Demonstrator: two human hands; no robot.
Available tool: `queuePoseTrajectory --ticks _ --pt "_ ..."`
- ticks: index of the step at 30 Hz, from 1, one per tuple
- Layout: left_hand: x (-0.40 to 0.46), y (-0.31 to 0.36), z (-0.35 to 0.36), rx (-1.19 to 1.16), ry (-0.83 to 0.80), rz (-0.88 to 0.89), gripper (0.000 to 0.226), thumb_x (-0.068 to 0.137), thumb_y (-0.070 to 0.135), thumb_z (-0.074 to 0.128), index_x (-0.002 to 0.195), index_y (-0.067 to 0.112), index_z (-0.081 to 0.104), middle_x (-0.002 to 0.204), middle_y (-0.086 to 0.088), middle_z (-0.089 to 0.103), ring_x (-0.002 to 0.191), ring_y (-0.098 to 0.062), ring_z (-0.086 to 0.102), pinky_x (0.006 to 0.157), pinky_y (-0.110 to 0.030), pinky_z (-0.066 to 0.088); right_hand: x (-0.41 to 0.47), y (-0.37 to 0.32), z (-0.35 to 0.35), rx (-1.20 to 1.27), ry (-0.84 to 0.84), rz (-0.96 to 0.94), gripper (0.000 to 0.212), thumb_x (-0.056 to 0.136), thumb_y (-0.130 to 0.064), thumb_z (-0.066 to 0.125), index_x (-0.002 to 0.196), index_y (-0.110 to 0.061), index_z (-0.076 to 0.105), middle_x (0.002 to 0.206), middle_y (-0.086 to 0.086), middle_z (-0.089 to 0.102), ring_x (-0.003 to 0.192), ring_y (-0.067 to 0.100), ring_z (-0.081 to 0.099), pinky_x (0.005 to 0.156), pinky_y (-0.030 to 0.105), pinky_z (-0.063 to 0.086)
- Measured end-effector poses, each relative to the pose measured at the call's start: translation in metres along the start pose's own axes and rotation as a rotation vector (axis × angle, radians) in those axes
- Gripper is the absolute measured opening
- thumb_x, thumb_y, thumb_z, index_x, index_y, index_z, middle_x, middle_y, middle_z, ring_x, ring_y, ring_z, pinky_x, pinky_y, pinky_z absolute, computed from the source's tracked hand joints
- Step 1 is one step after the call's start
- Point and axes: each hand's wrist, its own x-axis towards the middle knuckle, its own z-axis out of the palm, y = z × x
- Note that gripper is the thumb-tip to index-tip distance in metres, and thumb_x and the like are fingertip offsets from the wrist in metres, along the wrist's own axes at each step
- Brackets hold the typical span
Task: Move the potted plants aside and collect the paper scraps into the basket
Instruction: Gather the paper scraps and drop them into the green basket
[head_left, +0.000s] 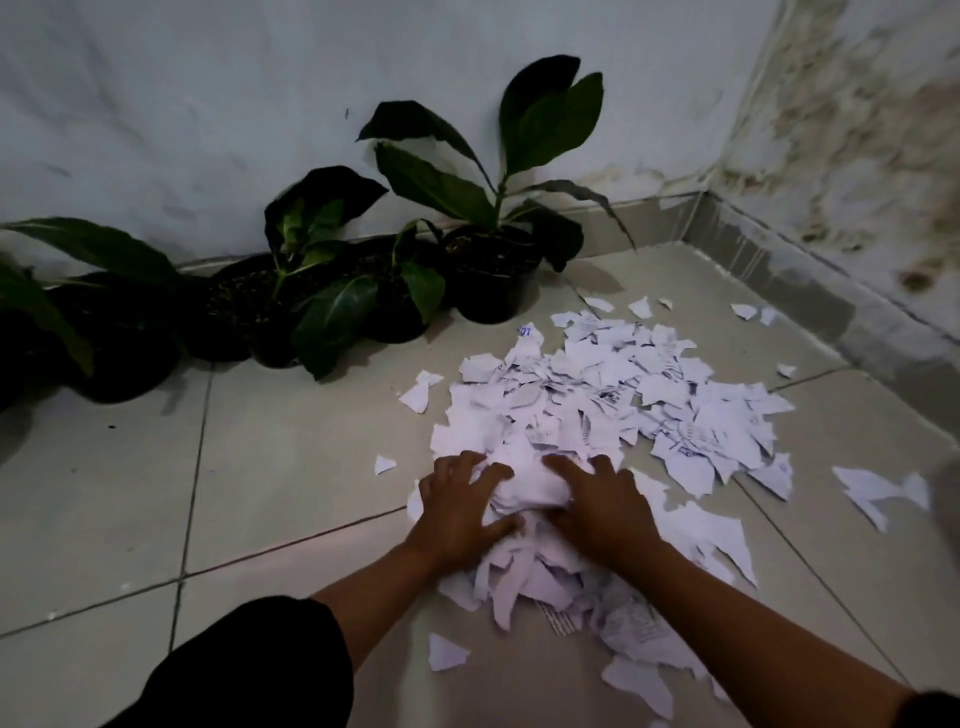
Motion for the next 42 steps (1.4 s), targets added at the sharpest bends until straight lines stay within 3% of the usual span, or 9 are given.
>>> queuePoseTrajectory --ticks 3,7,15,22,26,31,35,38,42 --pt "-0.004 0.006 -0.002 -0.028 0.030 0.068 0.039 0.087 0.032 0.049 0.127 0.028 0.048 0.121 -0.006 0.043 0.111 -0.026 0.037 0.092 -0.033 0.035 -0.006 -0.001 -0.009 0.071 0.032 -0.082 0.057 0.088 -0.037 0.057 0.140 -0.040 0.036 0.128 0.010 0.043 0.113 0.034 0.051 0.092 0.034 0.044" --pt "0.002 0.009 -0.020 -0.116 -0.033 0.133 0.055 0.076 -0.004 0.047 0.127 0.017 0.051 0.102 -0.021 0.054 0.096 -0.030 0.048 0.075 -0.027 0.032 -0.012 0.007 -0.026 0.303 0.109 -0.097 0.054 0.085 -0.014 0.058 0.135 -0.032 0.049 0.131 0.014 0.042 0.117 0.036 0.052 0.093 0.029 0.040" --pt "0.025 0.039 -0.069 -0.376 0.117 -0.077 0.020 0.085 0.001 0.049 0.093 0.015 0.059 0.097 -0.006 0.065 0.089 -0.024 0.061 0.069 -0.023 0.040 -0.023 0.034 -0.065 0.577 0.360 -0.075 0.028 0.080 0.006 0.060 0.099 -0.009 0.075 0.106 0.009 0.073 0.104 0.026 0.064 0.075 0.013 0.034" --pt "0.042 0.092 -0.107 -0.730 0.211 -0.311 0.017 0.086 0.007 0.057 0.071 0.015 0.057 0.074 -0.007 0.059 0.071 -0.021 0.053 0.063 -0.029 0.039 -0.020 0.074 -0.099 1.146 0.316 0.364 0.028 0.069 -0.010 0.047 0.082 -0.011 0.072 0.091 0.008 0.072 0.091 0.029 0.066 0.087 0.040 0.054" --pt "0.052 0.123 -0.118 -0.999 0.281 -0.466 0.020 0.084 0.008 0.056 0.065 0.013 0.054 0.068 -0.010 0.056 0.067 -0.023 0.053 0.066 -0.031 0.041 -0.033 0.092 -0.121 1.430 0.253 0.438 0.025 0.068 -0.006 0.053 0.088 -0.002 0.069 0.087 0.018 0.069 0.084 0.034 0.067 0.069 0.037 0.048" --pt "0.062 0.175 -0.125 -1.222 0.218 -0.522 0.009 0.086 0.004 0.054 0.079 0.006 0.059 0.074 -0.015 0.060 0.063 -0.025 0.057 0.062 -0.029 0.047 -0.042 0.132 -0.143 1.642 0.310 0.525 0.049 0.054 -0.010 0.055 0.098 0.006 0.066 0.084 0.024 0.059 0.076 0.037 0.058 0.076 0.046 0.045" --pt "0.074 0.228 -0.120 -1.359 0.061 -0.491 0.014 0.082 -0.001 0.048 0.074 0.004 0.058 0.072 -0.018 0.058 0.057 -0.026 0.059 0.054 -0.026 0.051 -0.075 0.173 -0.199 1.690 0.531 0.454 0.027 0.079 -0.005 0.050 0.101 0.005 0.064 0.093 0.018 0.062 0.076 0.030 0.062 0.049 0.030 0.052" --pt "0.081 0.264 -0.113 -1.407 -0.060 -0.422 0.015 0.081 0.004 0.047 0.086 0.003 0.060 0.074 -0.018 0.060 0.051 -0.024 0.062 0.048 -0.025 0.052 -0.104 0.213 -0.244 1.753 0.744 0.429 0.032 0.089 -0.007 0.044 0.115 0.003 0.060 0.120 0.018 0.062 0.108 0.031 0.062 0.080 0.040 0.054" --pt "0.087 0.311 -0.095 -1.443 -0.257 -0.388 0.038 0.082 0.018 0.053 0.117 0.004 0.061 0.108 -0.019 0.068 0.089 -0.032 0.068 0.060 -0.032 0.057 -0.158 0.274 -0.271 1.350 1.011 0.638 0.036 0.094 -0.012 0.043 0.126 0.002 0.053 0.128 0.022 0.057 0.116 0.037 0.057 0.093 0.045 0.048"
